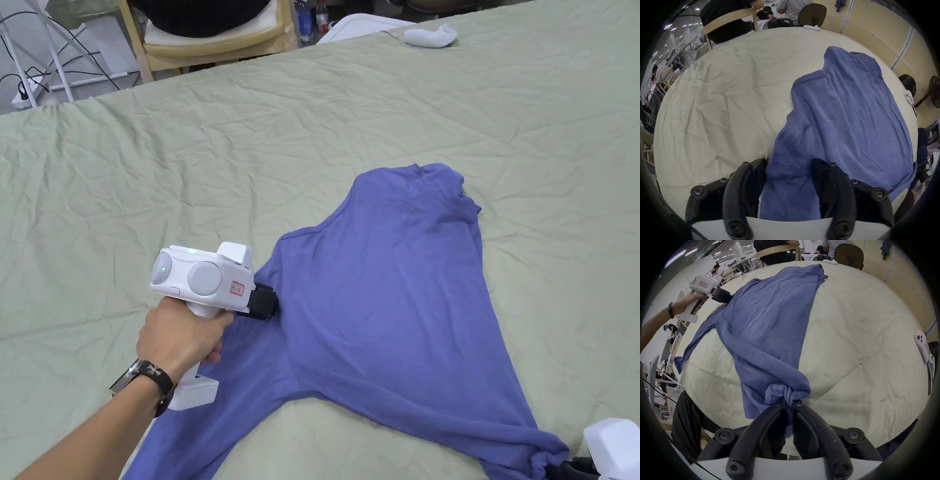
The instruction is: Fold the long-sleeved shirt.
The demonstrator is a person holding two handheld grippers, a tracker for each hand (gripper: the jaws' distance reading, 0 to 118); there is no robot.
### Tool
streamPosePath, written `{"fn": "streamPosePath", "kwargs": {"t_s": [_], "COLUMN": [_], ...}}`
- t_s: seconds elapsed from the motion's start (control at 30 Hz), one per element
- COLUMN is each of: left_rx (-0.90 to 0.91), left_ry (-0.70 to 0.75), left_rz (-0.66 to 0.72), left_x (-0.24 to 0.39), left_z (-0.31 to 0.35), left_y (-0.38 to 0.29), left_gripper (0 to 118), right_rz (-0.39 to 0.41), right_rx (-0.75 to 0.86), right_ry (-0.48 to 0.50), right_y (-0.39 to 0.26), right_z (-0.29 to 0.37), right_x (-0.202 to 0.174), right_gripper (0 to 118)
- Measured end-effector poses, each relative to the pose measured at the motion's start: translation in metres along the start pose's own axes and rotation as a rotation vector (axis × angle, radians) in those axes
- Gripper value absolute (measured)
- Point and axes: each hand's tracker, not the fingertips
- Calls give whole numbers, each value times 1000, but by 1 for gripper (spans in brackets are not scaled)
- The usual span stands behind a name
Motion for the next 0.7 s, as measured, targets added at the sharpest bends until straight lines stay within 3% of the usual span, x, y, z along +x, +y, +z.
{"fn": "streamPosePath", "kwargs": {"t_s": [0.07,0.17,0.23,0.27,0.33,0.47,0.53,0.63,0.7], "left_rx": [0,26,89,102,86,145,165,263,314], "left_ry": [4,25,72,74,62,1,-6,-20,-32], "left_rz": [-4,-25,-11,-21,-6,152,145,159,189], "left_x": [1,7,12,16,16,6,4,0,-1], "left_z": [4,8,15,17,15,38,62,112,145], "left_y": [0,-5,-10,-13,-19,-31,-41,-55,-61], "left_gripper": [60,49,15,6,5,4,4,4,4], "right_rz": [5,9,1,2,5,36,59,10,30], "right_rx": [0,5,10,16,29,90,149,245,300], "right_ry": [-5,-11,-14,-18,-28,-67,-112,-88,-99], "right_y": [0,0,0,-1,-5,-10,-11,-3,5], "right_z": [-1,-2,-1,-1,-1,10,26,55,78], "right_x": [-1,-2,-3,-4,-6,-12,-16,-17,-21], "right_gripper": [7,7,7,7,7,7,7,7,7]}}
